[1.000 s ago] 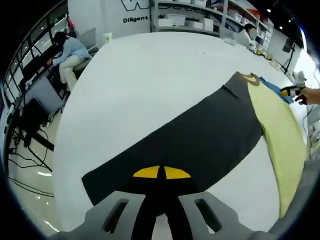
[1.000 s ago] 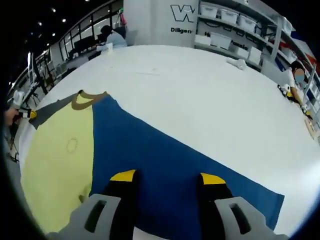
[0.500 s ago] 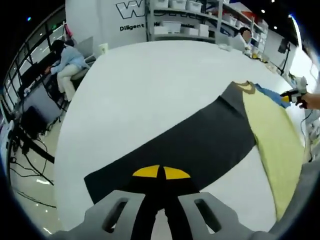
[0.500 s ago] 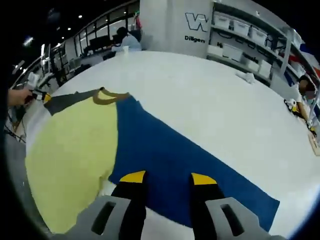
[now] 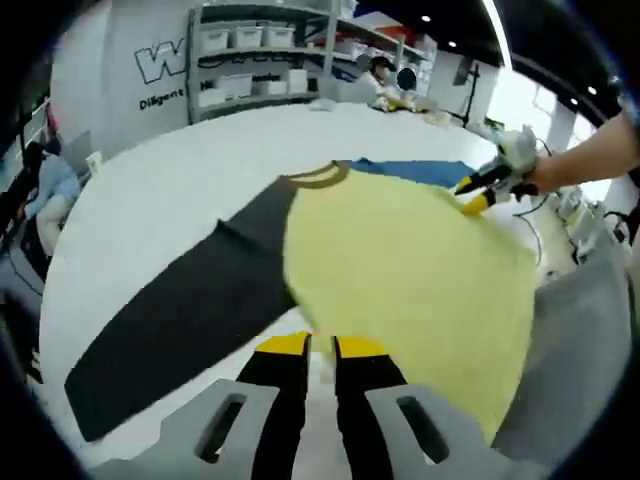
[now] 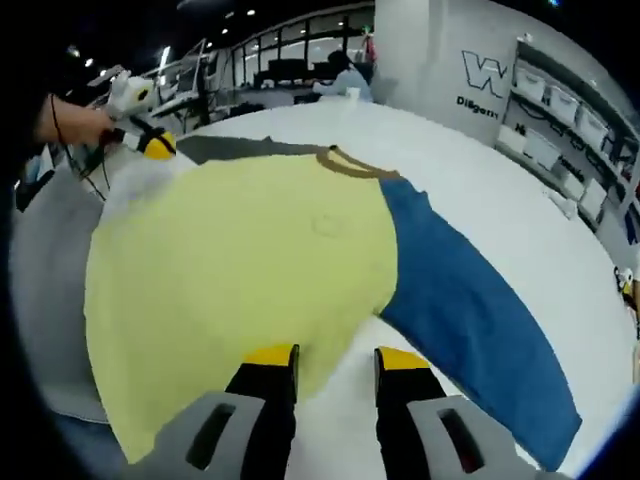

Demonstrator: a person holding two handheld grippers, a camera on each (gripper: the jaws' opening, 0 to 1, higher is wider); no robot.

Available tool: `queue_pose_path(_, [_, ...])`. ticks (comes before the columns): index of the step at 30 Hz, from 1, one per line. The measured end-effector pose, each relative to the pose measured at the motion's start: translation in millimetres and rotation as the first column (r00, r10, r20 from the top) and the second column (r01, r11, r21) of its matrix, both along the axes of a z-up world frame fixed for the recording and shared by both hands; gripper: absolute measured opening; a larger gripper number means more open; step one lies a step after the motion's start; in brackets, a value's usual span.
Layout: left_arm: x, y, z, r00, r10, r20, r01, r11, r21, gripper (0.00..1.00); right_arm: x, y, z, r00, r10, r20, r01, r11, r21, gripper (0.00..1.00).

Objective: Fold the garment on the visible template until the final outline fits inside the template.

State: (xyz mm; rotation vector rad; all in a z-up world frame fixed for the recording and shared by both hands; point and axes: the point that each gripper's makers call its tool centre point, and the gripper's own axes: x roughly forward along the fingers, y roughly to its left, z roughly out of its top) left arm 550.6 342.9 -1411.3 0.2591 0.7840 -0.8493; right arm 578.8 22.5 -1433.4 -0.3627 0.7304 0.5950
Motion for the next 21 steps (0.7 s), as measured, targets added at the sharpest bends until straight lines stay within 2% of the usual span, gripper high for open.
queue_pose_path(1, [-8.0,-6,-4.9,0.999,-0.036,-0.012,0.036,0.999,0.012,0.06,-10,-1,-4.7,0.999,-0.019,-0.031,0.018,1.0,-0.019,0.26])
queue_pose_path(3, [-20.6,-13,-13.6,0.997,-0.079,-0.014,0.08,0.996,0.044,0.05,-17,-3,-6.0,1.0,0.021,-0.022,-0.021,0.999,-0.036,0.27])
queue_pose_path(4, [-30.3,-17,-19.7,0.995,-0.097,-0.039,0.098,0.994,0.043,0.04,-20,-5,-6.3,0.999,0.009,-0.034,-0.009,1.0,-0.021,0.27])
queue_pose_path(7, [-42.2,-11,-34.6,0.99,-0.132,-0.056,0.137,0.986,0.093,0.02,-23,-21,-9.7,0.997,-0.046,-0.058,0.046,0.999,-0.004,0.3])
queue_pose_path(8, [-44.6,-8,-37.7,0.99,-0.128,-0.062,0.134,0.985,0.109,0.01,-25,-24,-10.5,0.994,-0.08,-0.073,0.082,0.997,0.016,0.31])
queue_pose_path(9, [-36.5,-9,-32.5,0.996,-0.081,-0.027,0.082,0.995,0.057,0.01,-25,-29,-12.0,0.991,-0.105,-0.087,0.108,0.994,0.028,0.32])
queue_pose_path(10, [-38.6,-5,-34.3,0.997,-0.054,-0.061,0.058,0.997,0.06,0.01,-27,-31,-12.0,0.99,-0.107,-0.09,0.109,0.994,0.027,0.33])
queue_pose_path(14, [-33.0,5,-34.1,0.998,-0.023,-0.058,0.028,0.997,0.079,0.01,-34,-35,-12.8,0.985,-0.124,-0.118,0.128,0.991,0.028,0.34])
queue_pose_path(15, [-32.3,7,-34.4,0.998,-0.001,-0.066,0.006,0.997,0.075,0.0,-36,-35,-11.3,0.986,-0.121,-0.118,0.125,0.992,0.027,0.33])
queue_pose_path(17, [-34.4,9,-34.1,0.998,0.007,-0.067,-0.002,0.997,0.079,0.0,-36,-46,-10.8,0.982,-0.136,-0.128,0.139,0.99,0.016,0.25])
queue_pose_path(18, [-36.0,10,-33.8,0.998,0.005,-0.062,0.0,0.996,0.087,0.0,-30,-58,-5.2,0.974,-0.195,-0.111,0.201,0.978,0.045,0.23])
queue_pose_path(20, [-37.1,13,-33.0,0.998,0.025,-0.063,-0.019,0.996,0.082,0.0,-22,-78,4.0,0.954,-0.285,-0.092,0.294,0.951,0.097,0.26])
queue_pose_path(21, [-37.1,14,-31.3,0.998,0.033,-0.057,-0.029,0.997,0.076,0.0,-20,-92,4.2,0.944,-0.316,-0.092,0.324,0.942,0.083,0.27])
